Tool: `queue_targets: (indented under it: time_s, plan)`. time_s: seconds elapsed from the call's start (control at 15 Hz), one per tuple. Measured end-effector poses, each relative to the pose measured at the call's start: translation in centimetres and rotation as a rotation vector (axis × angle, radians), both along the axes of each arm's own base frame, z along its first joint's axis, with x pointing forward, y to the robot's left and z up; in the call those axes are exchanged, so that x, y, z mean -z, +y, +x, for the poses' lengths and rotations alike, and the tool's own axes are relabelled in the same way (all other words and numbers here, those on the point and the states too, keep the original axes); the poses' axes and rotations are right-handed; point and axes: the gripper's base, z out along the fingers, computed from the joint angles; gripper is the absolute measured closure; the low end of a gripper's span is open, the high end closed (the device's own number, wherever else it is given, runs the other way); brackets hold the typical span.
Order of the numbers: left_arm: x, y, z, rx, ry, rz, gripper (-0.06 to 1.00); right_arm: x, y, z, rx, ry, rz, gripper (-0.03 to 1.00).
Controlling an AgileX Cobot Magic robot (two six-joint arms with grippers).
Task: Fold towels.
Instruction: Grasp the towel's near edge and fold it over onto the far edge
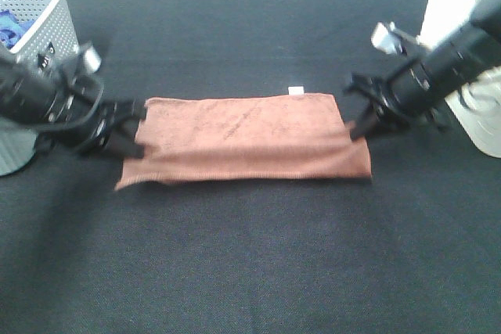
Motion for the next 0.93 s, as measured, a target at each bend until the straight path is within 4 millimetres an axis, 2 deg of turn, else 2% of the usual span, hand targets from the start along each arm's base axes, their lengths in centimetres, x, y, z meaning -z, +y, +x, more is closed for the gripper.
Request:
queue_targets:
  time_s: [0.2,0.27,0.4,0.67,0.93]
  plan:
    - [-0.7,-0.7,4.0,-0.009,-0.073,-0.012,0.94,0.0,0.7,5.0,-0.02,-0.051,0.028,0.97]
    - [-0.8,-0.9,6.1,-0.028,-0.099,-0.013,0.94,0.7,0.9,7.0,-0.012,-0.05,0.038,0.97]
    - [-0.7,-0.9,8.4,-0.051,-0.115,0.002,0.94,1.0,1.0,9.2,-0.002,-0.07,0.025,0.97]
    - [0.1,-1.0,11.5,-0.093,-0.133,0.023,0.94,1.8,0.9,11.5,0.021,-0.098,0.006,0.97]
    - [0.7,-0.9,12.1,-0.118,-0.142,0.028,0.92,1.7,0.8,11.9,0.046,-0.118,-0.003,0.95]
